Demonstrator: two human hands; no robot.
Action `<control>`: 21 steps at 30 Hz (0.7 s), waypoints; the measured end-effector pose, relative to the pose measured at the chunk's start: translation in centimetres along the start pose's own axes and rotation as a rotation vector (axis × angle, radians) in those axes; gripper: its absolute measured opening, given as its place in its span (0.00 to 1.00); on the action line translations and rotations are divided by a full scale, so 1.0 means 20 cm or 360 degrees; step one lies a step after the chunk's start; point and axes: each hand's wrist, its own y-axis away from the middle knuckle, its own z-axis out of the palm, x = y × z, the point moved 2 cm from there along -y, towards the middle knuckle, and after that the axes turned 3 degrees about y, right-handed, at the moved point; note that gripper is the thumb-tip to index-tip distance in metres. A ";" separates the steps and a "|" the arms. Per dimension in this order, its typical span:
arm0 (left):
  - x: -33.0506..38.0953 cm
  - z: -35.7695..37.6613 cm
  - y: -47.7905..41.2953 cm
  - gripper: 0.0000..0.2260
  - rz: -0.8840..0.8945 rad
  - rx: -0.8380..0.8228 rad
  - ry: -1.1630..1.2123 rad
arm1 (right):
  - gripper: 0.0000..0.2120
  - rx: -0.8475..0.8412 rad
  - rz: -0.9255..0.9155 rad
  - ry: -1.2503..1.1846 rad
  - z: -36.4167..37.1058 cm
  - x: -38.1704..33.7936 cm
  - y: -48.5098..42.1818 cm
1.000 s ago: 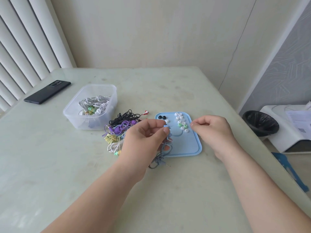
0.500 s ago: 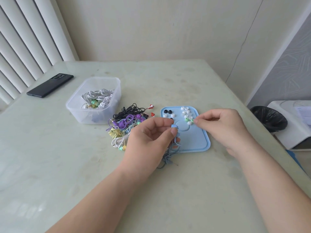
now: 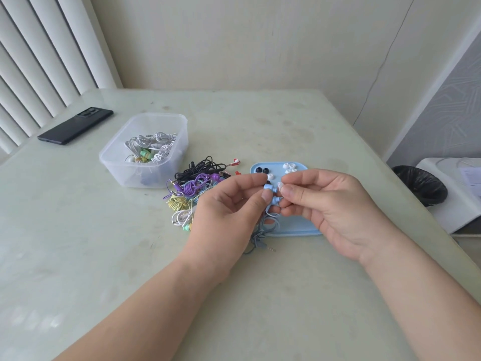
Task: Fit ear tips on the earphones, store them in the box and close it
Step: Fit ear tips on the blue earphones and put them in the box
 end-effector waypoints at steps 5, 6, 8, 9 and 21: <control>0.00 0.00 0.00 0.07 0.0030 -0.0021 -0.0005 | 0.09 -0.0053 0.0003 0.0032 0.00 0.00 0.00; -0.01 0.00 0.00 0.06 0.0038 -0.0021 -0.0012 | 0.09 -0.0055 0.0006 0.0032 0.00 0.00 0.00; -0.01 -0.01 -0.01 0.05 0.0051 -0.0021 -0.0024 | 0.09 -0.0051 0.0011 0.0034 0.00 0.00 0.00; -0.01 -0.01 -0.01 0.05 0.0057 -0.0024 -0.0034 | 0.09 -0.0049 0.0015 0.0038 0.00 0.01 0.00; 0.00 0.00 0.00 0.04 0.0080 -0.0002 -0.0057 | 0.08 -0.0080 0.0055 -0.0034 0.02 0.02 0.01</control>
